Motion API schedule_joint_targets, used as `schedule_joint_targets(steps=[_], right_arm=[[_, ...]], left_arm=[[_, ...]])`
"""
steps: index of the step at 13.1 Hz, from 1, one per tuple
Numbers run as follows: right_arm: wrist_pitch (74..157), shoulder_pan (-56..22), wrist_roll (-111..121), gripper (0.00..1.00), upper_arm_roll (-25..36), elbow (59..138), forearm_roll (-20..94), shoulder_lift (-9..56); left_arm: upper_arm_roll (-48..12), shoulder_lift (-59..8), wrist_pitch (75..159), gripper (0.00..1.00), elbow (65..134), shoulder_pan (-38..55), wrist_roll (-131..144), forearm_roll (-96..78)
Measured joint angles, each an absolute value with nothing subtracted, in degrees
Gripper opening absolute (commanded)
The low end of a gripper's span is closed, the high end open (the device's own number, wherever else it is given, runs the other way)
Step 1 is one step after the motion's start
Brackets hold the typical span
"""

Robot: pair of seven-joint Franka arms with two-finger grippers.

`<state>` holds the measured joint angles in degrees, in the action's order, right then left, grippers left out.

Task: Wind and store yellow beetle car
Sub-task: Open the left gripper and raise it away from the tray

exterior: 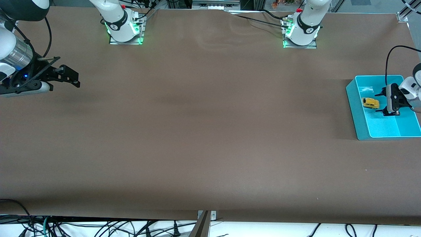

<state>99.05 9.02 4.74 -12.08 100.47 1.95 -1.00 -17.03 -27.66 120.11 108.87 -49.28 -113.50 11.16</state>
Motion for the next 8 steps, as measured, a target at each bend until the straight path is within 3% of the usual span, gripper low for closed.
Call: schedule_joint_targets(steps=[4,8], right_arm=[[99.0,9.0,4.7,1.0,-12.1,100.5,1.9,-1.0],[99.0,9.0,4.7,1.0,-12.1,100.5,1.9,-1.0]], left_arm=[[-24.5,-20.8,106.7,1.0,103.6,-49.2,-98.8,11.2],[-33.3,-19.1,90.7,1.0,93.1,-49.0,-77.2,11.2]])
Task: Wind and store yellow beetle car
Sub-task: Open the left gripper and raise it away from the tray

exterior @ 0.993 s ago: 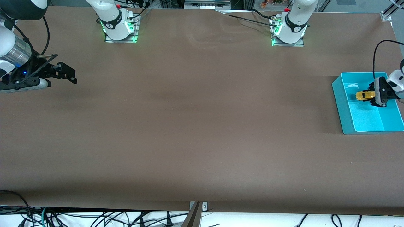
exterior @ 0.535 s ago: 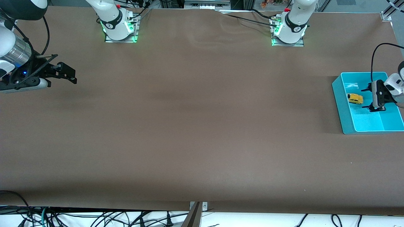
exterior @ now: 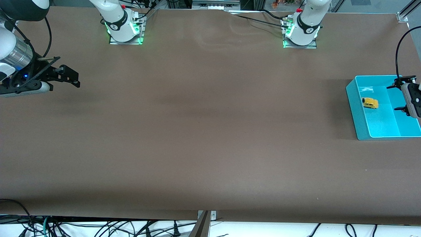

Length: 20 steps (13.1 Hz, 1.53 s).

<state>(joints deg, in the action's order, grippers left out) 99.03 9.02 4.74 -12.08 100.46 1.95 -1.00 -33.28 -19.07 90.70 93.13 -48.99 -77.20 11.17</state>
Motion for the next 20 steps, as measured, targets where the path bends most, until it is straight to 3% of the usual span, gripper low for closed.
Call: schedule_joint_targets(steps=[4,7,12,13,17,20], right_arm=[[99.0,9.0,4.7,1.0,-12.1,100.5,1.9,-1.0],[99.0,9.0,4.7,1.0,-12.1,100.5,1.9,-1.0],[98.9,9.0,4.7,1.0,-12.1,100.5,1.9,-1.0],[98.9,9.0,4.7,1.0,-12.1,100.5,1.9,-1.0],[98.9,9.0,4.7,1.0,-12.0,100.5,1.9,-1.0],[98.9,9.0,4.7,1.0,-12.1,100.5,1.9,-0.9]], left_arm=[[-39.2,-19.1,82.2,1.0,86.4,-44.8,-58.4,11.2],[-39.4,-18.8,79.9,1.0,83.1,-37.5,-45.0,11.2],[-36.2,-11.7,80.2,1.0,82.3,-19.1,-12.7,11.1],[-32.6,-10.4,82.0,1.0,82.9,-15.7,-9.1,10.4],[-8.6,-3.5,90.1,1.0,88.8,-3.9,-7.4,0.8],[-3.6,0.2,92.6,1.0,93.9,-2.9,-7.4,0.0]])
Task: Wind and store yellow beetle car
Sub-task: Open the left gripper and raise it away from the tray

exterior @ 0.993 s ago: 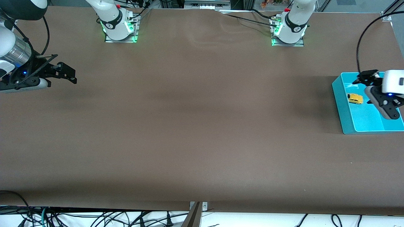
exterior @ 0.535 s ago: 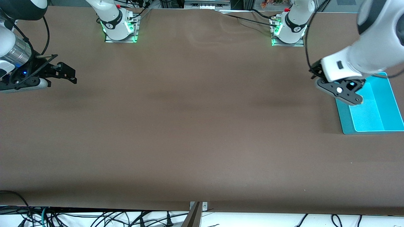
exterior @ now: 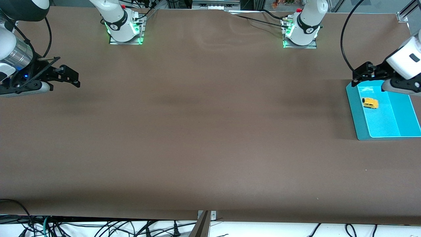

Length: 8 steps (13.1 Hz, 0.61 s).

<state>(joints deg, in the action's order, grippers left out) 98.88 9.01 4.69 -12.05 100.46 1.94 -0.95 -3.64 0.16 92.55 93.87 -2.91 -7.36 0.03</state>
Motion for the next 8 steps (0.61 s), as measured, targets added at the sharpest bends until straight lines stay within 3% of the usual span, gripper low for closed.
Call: schedule_joint_targets(steps=[8], right_arm=[[98.9,9.0,4.7,1.0,-12.0,100.5,1.9,-0.9]], left_arm=[[-2.9,0.4,92.3,1.0,94.7,-2.5,-7.2,0.0]])
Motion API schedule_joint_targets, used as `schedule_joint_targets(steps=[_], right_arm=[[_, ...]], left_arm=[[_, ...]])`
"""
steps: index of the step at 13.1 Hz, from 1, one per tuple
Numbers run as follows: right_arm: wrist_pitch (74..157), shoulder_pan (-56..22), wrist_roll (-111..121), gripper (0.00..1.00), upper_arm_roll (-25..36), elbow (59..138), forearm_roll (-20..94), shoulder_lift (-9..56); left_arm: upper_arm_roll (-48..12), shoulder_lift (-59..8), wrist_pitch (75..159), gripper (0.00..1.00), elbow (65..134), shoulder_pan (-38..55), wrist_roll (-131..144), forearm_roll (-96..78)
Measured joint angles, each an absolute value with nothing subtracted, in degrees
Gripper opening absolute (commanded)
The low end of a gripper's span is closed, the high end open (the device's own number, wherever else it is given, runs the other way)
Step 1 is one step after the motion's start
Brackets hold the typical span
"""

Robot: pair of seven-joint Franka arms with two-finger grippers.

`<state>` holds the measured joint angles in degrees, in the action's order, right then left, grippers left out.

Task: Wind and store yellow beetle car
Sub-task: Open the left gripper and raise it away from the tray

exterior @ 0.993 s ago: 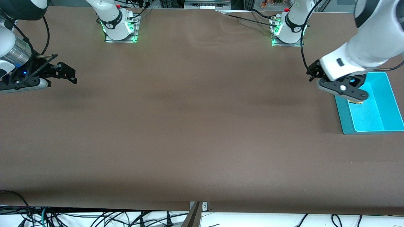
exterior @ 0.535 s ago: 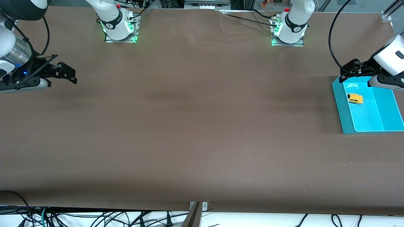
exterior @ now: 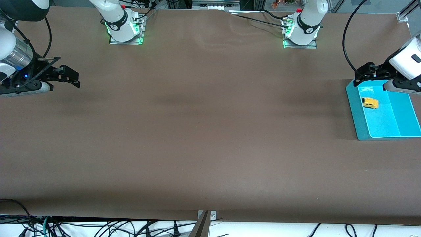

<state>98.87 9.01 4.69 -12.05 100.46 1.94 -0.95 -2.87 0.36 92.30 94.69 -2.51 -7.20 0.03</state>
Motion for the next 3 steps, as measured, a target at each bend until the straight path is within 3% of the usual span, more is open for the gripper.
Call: schedule_joint_targets(steps=[3], right_arm=[[98.9,9.0,4.7,1.0,-12.1,100.5,1.9,-0.9]], left_arm=[[-3.1,0.4,91.9,1.0,94.6,-2.5,-7.2,0.0]])
